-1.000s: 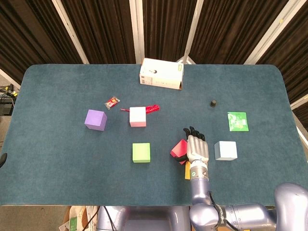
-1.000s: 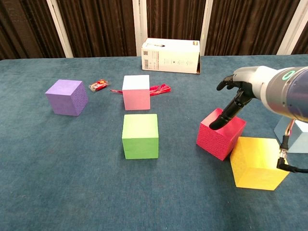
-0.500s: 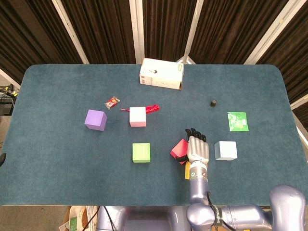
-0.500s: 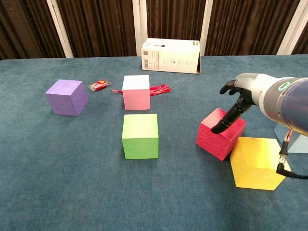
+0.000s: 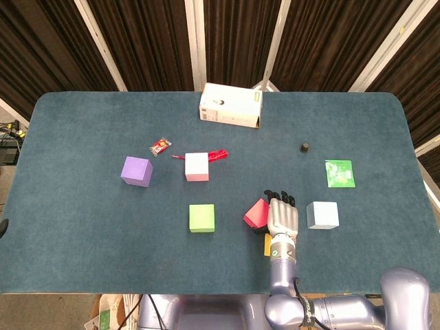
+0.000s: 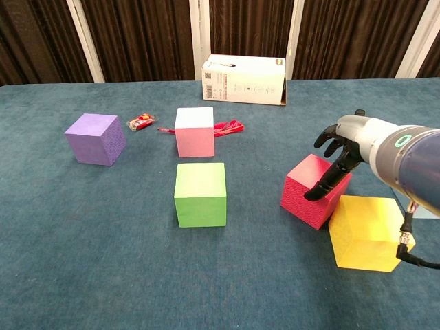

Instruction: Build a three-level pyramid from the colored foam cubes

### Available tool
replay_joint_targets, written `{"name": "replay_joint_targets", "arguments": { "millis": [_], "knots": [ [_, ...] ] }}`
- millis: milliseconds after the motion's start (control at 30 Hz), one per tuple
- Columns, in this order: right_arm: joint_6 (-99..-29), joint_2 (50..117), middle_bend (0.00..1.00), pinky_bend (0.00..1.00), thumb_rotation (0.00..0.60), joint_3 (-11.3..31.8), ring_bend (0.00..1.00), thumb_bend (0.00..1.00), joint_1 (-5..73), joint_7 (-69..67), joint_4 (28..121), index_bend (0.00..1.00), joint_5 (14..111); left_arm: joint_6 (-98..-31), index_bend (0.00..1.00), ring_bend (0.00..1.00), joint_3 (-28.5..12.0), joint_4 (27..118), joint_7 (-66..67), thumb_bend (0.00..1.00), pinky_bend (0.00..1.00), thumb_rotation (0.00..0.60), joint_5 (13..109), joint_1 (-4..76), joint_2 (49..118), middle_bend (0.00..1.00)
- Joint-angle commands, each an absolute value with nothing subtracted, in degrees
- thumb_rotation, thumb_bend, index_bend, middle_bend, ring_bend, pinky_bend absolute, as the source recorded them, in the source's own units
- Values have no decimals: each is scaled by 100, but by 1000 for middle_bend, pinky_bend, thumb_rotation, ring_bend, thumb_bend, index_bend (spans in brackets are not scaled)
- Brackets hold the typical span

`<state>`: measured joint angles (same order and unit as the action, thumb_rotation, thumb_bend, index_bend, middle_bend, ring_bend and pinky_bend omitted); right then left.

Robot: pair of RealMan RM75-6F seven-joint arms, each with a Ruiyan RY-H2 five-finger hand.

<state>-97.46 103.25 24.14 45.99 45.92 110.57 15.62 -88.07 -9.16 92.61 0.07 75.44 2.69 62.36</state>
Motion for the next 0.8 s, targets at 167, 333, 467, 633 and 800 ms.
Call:
{"name": "replay_joint_targets", "arguments": {
  "millis": [167,333,467,633,800],
  "knots": [
    [-9870,10469,247,0,600,2403,32,168,4591,4708,10876,225,1698,-8813,145,0,-929,9261,6,362,17,600,7526,266,6240,0],
    [-9879,10509,251,0,600,2411,37,168,4551,4797,10865,241,1731,-8817,147,0,-930,9273,7,362,17,600,7520,262,6241,0],
    [-9881,10532,253,0,600,2419,40,169,4512,4859,10846,242,1743,-8808,148,0,-933,9283,9,362,18,600,7506,262,6237,0],
    [-9866,10571,270,0,600,2406,55,168,4465,4922,10858,250,1768,-8807,150,0,-935,9293,9,362,17,600,7501,260,6234,0],
    [-9861,10657,315,0,600,2400,95,169,4439,4967,10803,276,1819,-8809,158,0,-946,9289,-7,361,17,600,7483,257,6233,0]
  ]
}}
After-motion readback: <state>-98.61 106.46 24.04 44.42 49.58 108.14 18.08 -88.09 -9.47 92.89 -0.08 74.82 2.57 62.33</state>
